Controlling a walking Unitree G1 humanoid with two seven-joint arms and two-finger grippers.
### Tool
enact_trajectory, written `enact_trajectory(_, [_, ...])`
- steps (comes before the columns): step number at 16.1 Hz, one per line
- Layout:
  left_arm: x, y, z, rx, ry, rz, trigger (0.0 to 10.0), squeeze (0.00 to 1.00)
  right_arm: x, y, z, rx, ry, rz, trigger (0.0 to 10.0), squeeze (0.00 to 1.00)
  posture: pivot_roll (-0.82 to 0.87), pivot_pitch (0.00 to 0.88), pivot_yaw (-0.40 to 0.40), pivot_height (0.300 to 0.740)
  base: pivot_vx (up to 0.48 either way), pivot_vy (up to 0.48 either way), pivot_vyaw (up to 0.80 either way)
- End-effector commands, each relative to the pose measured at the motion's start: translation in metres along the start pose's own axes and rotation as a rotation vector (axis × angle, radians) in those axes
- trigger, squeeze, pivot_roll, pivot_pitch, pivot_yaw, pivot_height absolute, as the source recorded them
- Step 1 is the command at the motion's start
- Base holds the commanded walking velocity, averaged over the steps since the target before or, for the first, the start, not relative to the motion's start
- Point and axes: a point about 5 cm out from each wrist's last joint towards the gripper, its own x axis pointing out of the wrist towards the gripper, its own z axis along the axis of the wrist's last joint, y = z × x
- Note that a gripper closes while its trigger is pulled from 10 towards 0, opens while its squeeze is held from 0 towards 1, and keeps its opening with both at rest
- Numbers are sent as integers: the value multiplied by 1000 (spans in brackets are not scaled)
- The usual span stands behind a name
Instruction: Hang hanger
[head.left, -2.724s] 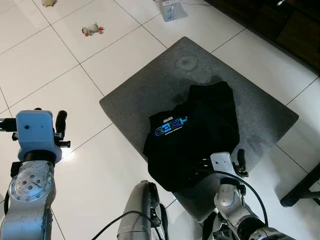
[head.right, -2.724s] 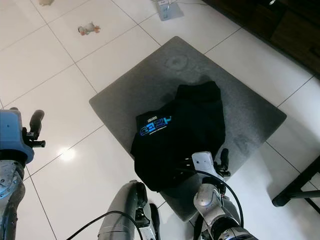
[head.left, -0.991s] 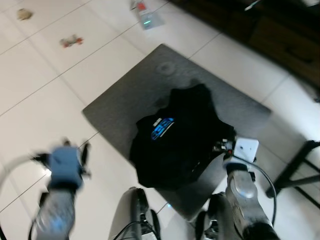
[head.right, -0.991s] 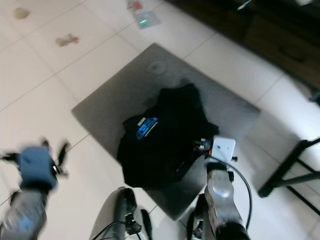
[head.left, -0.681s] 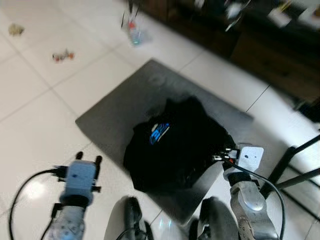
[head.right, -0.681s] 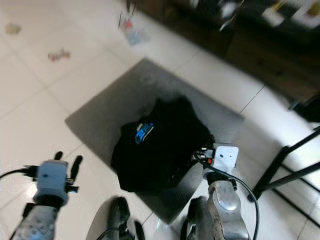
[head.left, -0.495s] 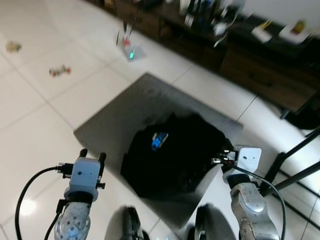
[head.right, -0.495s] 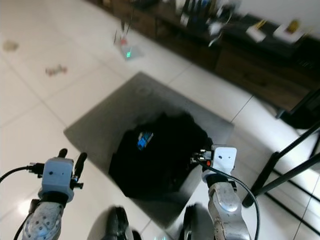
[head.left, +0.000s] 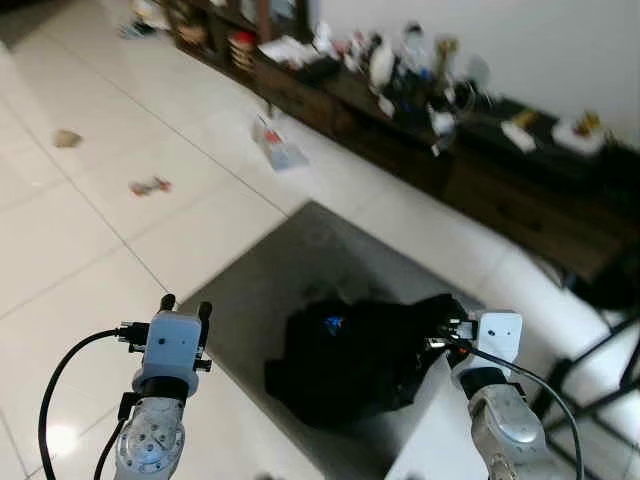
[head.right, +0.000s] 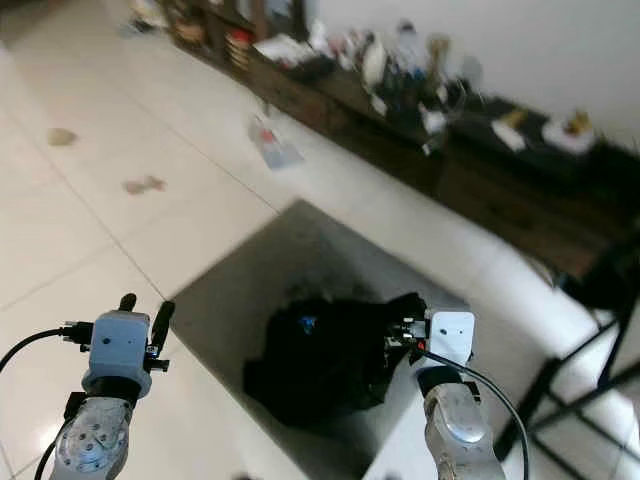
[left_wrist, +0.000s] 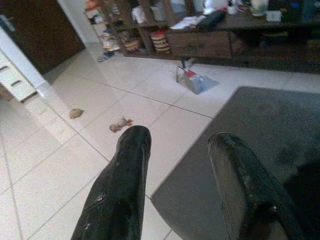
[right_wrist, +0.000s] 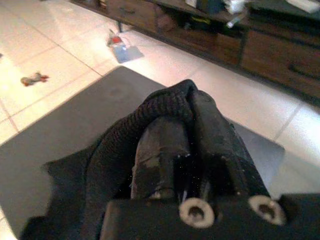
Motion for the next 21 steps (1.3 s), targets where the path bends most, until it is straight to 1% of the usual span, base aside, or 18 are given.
enact_trajectory(1, [-2, 1, -6, -3, 16, 15, 10000, 0, -6, -7, -8, -5, 30, -23, 10000, 0, 0, 74, -15, 740, 0, 0, 0])
enact_trajectory(4, [-2, 1, -10, -24, 31, 30, 10000, 0, -9, -13, -12, -6, 50, -48, 10000, 0, -2, 62, -16, 740, 0, 0, 0])
enact_trajectory(6, [-4, 1, -15, -30, 45, 33, 10000, 0, -11, -15, -13, -3, 59, -59, 10000, 0, -13, 31, -21, 740, 0, 0, 0])
enact_trajectory(8, [-5, 0, -18, -34, 58, 34, 10000, 0, -16, -20, -21, 5, 97, -79, 10000, 0, -14, 22, -23, 740, 0, 0, 0])
enact_trajectory(9, [-6, 0, -19, -36, 61, 35, 10000, 0, -19, -22, -27, 24, 134, -89, 10000, 0, -16, 14, -25, 740, 0, 0, 0])
enact_trajectory(10, [-8, -2, -23, -37, 72, 34, 10000, 0, -25, -30, -41, 63, 200, -127, 10000, 0, -14, 4, -31, 740, 0, 0, 0])
enact_trajectory(11, [-10, -3, -26, -40, 80, 34, 10000, 0, -30, -36, -50, 97, 231, -163, 10000, 0, -13, 1, -34, 740, 0, 0, 0])
enact_trajectory(13, [-11, -6, -30, -50, 96, 37, 10000, 0, -36, -46, -59, 87, 269, -233, 10000, 0, -16, 0, -39, 740, 0, 0, 0])
enact_trajectory(14, [-12, -6, -31, -52, 98, 38, 10000, 0, -37, -47, -60, 84, 273, -243, 10000, 0, -16, 0, -39, 740, 0, 0, 0])
enact_trajectory(16, [-18, -10, -43, -42, 134, 0, 10000, 0, -38, -45, -63, 96, 288, -240, 10000, 0, -18, 0, -39, 740, 0, 0, -800])
enact_trajectory(18, [-19, -4, -45, -40, 140, 14, 10000, 0, -37, -43, -63, 98, 289, -232, 10000, 0, -8, 23, -39, 740, 0, 0, -800])
enact_trajectory(21, [-21, -1, -46, -49, 147, 36, 10000, 0, -37, -41, -64, 101, 290, -237, 10000, 0, -6, 38, -35, 740, 0, 0, -800])
